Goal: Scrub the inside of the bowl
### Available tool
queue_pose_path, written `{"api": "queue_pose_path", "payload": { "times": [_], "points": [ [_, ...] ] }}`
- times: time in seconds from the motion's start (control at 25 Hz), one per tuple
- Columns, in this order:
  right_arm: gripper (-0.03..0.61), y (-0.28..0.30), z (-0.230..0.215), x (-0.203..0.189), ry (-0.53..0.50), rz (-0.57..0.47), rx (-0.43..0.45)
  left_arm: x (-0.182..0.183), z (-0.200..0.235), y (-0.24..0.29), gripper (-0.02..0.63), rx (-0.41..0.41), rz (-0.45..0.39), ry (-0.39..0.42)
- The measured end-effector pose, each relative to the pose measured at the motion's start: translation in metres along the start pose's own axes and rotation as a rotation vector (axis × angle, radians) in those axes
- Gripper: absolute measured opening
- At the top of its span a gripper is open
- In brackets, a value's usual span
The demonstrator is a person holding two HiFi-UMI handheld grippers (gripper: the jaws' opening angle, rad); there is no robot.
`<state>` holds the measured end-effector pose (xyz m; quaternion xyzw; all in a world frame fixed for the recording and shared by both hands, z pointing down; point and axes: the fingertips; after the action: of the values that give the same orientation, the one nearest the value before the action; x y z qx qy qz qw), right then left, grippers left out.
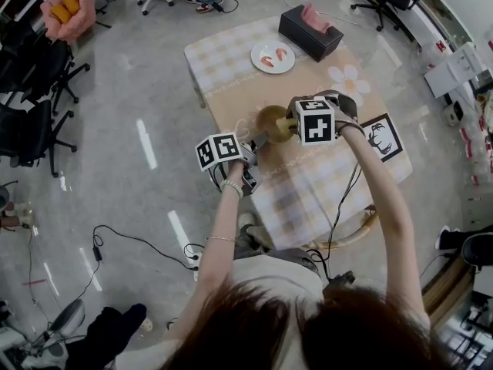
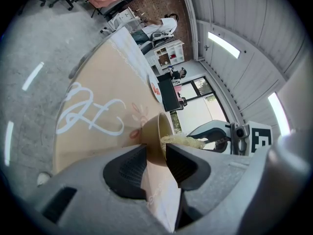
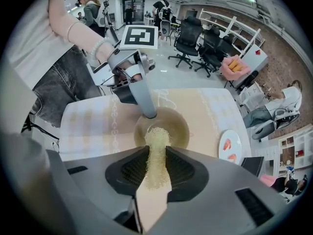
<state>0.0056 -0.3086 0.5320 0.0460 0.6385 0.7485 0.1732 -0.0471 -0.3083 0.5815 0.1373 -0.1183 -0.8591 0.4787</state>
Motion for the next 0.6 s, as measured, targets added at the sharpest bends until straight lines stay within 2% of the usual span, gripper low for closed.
{"api": "queue_pose_path", "payload": {
  "times": [0.6],
  "points": [
    [0.098,0.003,0.016,0.02,-0.047,-0.009,0.059,0.001,0.0,0.001,0.129,-0.011,-0.004,-0.017]
  ]
}}
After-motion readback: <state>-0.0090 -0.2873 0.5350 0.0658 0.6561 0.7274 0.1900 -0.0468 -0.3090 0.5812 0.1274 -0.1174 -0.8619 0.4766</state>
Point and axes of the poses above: the fingertips, and each gripper's own axes: y forward along the fingers, z to its left, x out of its top, and after that the axes turned 6 degrees about -y, right-handed
